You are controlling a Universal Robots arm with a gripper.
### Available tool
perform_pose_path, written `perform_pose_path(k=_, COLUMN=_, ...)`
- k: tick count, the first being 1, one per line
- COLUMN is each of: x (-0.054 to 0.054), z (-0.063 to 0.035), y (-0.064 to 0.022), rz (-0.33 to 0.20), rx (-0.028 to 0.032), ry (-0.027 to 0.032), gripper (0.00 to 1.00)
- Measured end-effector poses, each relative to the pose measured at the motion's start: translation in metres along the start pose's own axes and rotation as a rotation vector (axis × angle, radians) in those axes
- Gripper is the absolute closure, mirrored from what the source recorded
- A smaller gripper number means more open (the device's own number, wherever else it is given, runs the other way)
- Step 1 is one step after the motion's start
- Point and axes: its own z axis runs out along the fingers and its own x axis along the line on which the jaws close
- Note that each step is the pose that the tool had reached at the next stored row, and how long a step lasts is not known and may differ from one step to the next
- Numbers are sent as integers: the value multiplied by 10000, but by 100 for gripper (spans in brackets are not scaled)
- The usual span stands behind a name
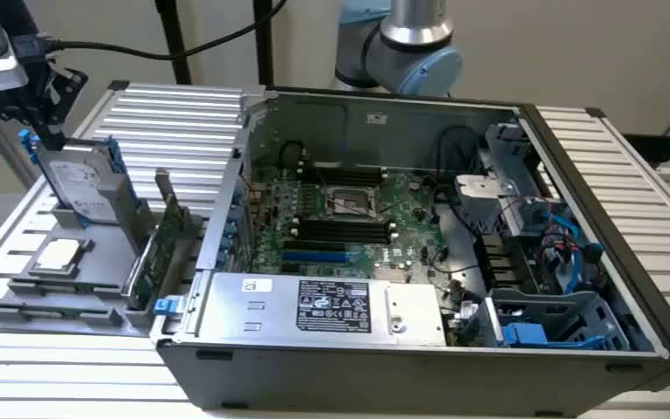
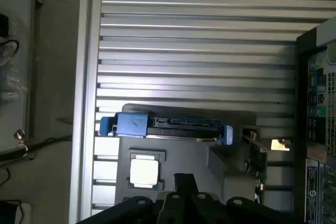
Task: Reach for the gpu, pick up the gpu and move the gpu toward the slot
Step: 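Reach for the gpu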
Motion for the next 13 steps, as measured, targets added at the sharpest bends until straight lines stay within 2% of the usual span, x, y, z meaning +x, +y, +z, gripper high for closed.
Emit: perform_pose_path(k=13, x=0, z=0, y=0, rz=0, rx=0, ry=0, gripper=89)
